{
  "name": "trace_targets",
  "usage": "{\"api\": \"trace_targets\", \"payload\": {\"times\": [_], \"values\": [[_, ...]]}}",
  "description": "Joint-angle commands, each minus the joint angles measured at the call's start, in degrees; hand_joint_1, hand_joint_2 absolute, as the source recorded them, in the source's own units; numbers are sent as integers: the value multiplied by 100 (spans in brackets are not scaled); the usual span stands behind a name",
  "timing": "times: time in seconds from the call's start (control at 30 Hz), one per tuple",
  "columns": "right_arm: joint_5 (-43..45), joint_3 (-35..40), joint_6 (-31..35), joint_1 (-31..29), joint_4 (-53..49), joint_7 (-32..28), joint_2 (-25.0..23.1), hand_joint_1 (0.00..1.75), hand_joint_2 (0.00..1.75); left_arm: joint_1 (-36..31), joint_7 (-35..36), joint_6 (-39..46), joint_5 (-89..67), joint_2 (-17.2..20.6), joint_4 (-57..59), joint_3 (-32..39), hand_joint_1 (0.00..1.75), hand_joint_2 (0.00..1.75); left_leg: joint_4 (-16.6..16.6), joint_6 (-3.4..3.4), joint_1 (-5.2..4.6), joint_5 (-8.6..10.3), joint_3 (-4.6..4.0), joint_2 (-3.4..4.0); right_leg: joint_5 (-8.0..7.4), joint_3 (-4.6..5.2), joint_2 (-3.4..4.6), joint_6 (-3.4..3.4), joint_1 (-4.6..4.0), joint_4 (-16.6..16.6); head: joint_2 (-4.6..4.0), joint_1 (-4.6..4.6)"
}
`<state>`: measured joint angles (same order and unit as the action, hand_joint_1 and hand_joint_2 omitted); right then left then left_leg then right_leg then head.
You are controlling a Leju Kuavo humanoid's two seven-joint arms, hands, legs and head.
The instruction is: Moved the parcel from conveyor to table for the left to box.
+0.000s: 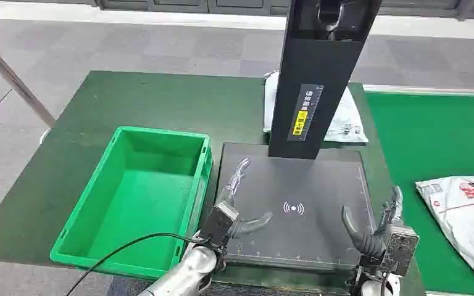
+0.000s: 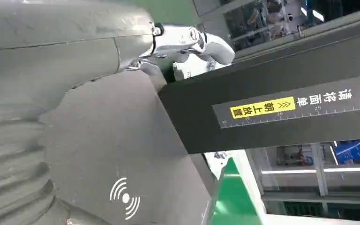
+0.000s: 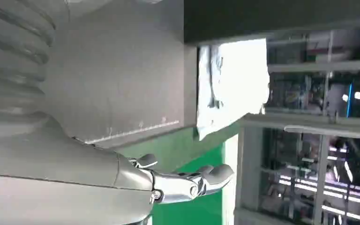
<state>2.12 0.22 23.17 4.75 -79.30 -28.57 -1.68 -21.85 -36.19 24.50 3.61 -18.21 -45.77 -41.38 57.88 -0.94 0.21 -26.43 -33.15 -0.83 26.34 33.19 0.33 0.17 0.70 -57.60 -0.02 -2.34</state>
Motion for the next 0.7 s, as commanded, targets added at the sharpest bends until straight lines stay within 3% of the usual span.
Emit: {"api": "trace_targets", "payload": {"times": [0.03, 0.53, 0.57, 0.7], "values": [[-129, -607, -92, -295, 619, 17, -161, 0, 175, -236, -13, 47, -56, 76, 378, -85, 0, 175, -8, 0, 3, 2, 8, 9, -6, -9, 2, -2, -4, 12, 0, 0], [-245, -986, -213, -274, 729, -114, -63, 0, 175, -302, -98, 162, -62, 5, 520, 67, 0, 175, -10, 0, 1, 3, 10, 9, -5, -9, 0, -2, -2, 12, 0, 0], [-490, -1120, 182, -338, 886, -60, -26, 0, 175, -301, -143, 179, -53, -15, 506, 89, 0, 175, -15, 0, 2, 5, 13, 13, -8, -12, 2, -4, -3, 18, 0, 0], [-828, -1744, 548, -414, 1546, 151, 398, 0, 175, -291, -152, 113, -53, -41, 479, 95, 0, 175, -18, 4, 2, 9, 12, 9, -13, -15, -4, -1, -4, 26, 0, 0]]}}
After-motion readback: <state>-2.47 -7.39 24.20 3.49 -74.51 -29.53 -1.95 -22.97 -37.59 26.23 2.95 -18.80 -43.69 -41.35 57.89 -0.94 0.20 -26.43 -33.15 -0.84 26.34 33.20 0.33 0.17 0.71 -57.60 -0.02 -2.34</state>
